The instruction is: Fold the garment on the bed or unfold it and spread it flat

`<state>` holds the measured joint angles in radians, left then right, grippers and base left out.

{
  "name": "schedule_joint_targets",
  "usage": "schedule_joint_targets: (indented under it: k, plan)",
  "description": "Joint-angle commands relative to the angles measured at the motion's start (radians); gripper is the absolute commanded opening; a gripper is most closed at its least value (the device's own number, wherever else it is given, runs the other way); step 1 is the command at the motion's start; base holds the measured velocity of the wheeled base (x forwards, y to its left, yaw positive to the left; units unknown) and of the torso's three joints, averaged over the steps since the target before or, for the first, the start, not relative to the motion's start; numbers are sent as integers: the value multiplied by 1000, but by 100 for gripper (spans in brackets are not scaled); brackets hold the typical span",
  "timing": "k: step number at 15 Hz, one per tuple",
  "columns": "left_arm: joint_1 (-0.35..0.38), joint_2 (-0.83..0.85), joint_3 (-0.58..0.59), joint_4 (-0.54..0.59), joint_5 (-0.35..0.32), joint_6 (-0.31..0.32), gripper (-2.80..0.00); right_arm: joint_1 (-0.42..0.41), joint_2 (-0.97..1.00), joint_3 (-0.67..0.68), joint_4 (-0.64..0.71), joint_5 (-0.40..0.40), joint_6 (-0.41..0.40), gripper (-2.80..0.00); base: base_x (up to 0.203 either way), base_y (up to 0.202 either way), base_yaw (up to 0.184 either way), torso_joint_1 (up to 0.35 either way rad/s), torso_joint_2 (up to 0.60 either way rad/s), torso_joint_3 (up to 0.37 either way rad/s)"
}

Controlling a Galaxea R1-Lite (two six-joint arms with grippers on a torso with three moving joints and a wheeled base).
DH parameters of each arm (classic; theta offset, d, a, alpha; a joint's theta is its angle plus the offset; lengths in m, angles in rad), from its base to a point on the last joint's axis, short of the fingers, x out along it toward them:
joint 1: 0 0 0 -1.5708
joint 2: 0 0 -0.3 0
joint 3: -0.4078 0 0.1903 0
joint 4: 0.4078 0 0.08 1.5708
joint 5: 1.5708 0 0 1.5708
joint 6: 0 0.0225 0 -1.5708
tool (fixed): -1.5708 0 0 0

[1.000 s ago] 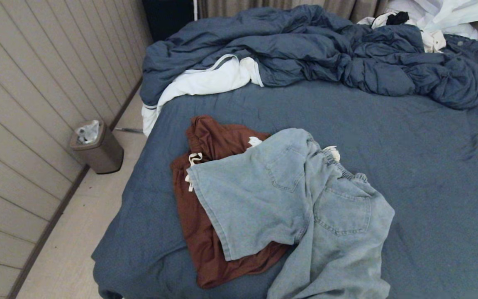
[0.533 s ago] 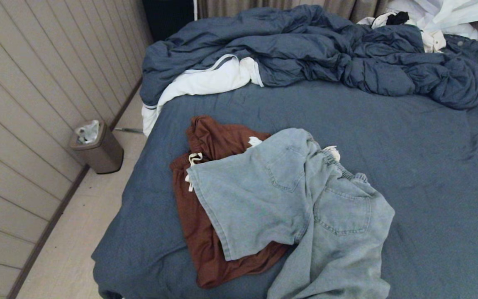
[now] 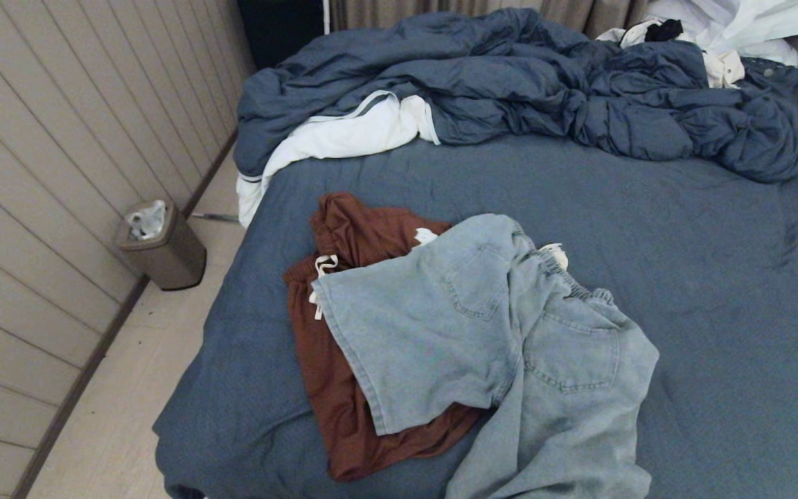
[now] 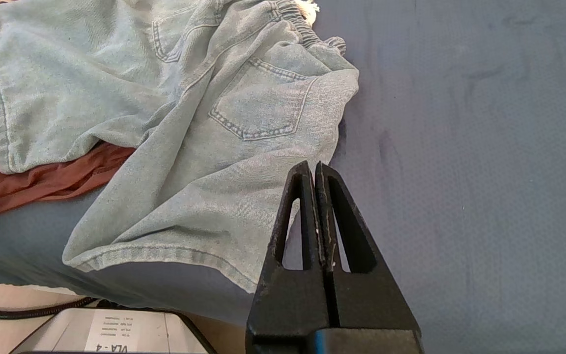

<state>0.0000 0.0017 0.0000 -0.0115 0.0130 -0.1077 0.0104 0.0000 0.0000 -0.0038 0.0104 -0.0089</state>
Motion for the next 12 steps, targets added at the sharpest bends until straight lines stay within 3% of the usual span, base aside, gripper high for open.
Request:
schedule_joint_targets:
  k: [1,12]
  plan:
    - [1,1,0,-1,2,-1,-280,2,0,0,-1,0,0,-280,0,0,0,0,0,0]
    - [0,1,0,-1,2,-1,-280,2,0,0,-1,0,-2,-280,0,0,0,0,0,0]
